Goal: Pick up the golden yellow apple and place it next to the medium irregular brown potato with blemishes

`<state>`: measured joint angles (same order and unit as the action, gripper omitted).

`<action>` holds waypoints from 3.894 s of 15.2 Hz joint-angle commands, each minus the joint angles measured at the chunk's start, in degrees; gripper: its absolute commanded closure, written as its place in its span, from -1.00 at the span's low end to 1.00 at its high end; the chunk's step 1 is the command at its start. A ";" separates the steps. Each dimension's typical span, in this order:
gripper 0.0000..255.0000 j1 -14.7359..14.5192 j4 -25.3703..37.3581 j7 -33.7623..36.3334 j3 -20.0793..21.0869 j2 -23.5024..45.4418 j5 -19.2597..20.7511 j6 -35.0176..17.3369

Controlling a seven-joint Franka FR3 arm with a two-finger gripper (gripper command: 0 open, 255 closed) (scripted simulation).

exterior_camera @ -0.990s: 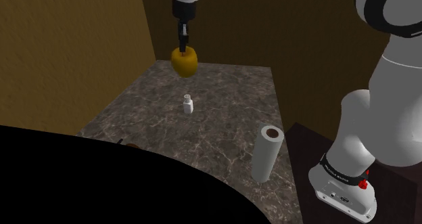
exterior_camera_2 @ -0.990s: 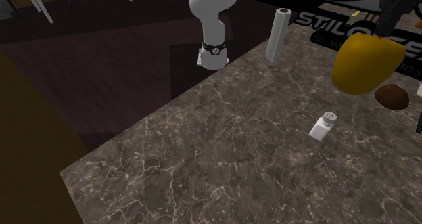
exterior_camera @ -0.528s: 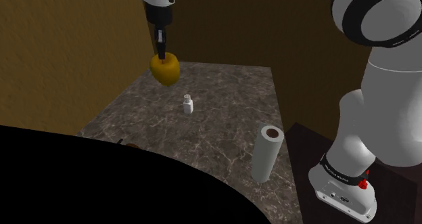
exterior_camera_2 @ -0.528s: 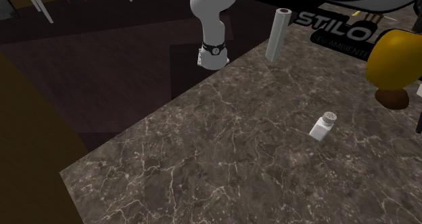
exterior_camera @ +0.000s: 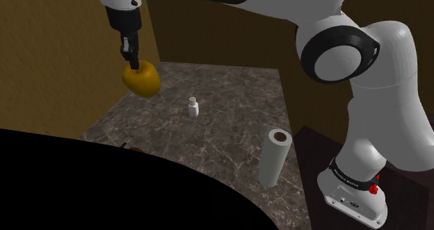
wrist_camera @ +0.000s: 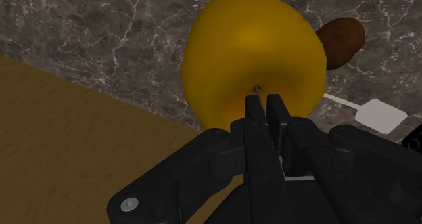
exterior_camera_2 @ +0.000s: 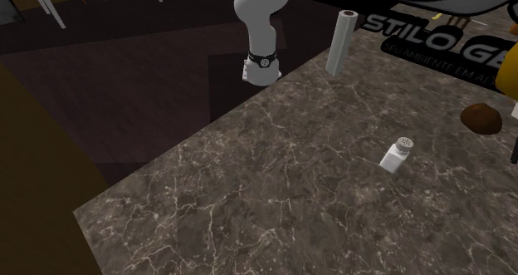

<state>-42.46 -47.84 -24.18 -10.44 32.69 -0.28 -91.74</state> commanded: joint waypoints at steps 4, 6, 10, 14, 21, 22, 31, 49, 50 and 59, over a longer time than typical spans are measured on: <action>1.00 -1.50 -3.13 1.64 0.21 0.17 0.40 -3.10; 1.00 -1.82 -6.80 1.80 0.17 -1.09 0.60 -5.51; 1.00 -2.29 -12.79 2.10 0.13 -2.83 0.91 -9.74; 1.00 -2.61 -17.64 2.38 0.11 -3.92 1.13 -13.49; 1.00 -2.98 -24.43 2.81 0.12 -4.79 1.37 -19.38; 1.00 -3.01 -25.26 2.87 0.12 -4.83 1.39 -20.17; 1.00 -3.23 -31.63 3.33 0.18 -4.45 1.49 -26.88; -1.00 -3.27 -34.08 3.52 0.23 -3.87 1.47 -29.90; -1.00 -3.43 -33.60 3.59 0.19 -4.78 1.61 -28.51; -1.00 -3.86 -31.75 3.76 0.10 -7.00 1.94 -24.44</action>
<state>-46.32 -79.63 -20.42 -10.34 25.68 1.66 -116.22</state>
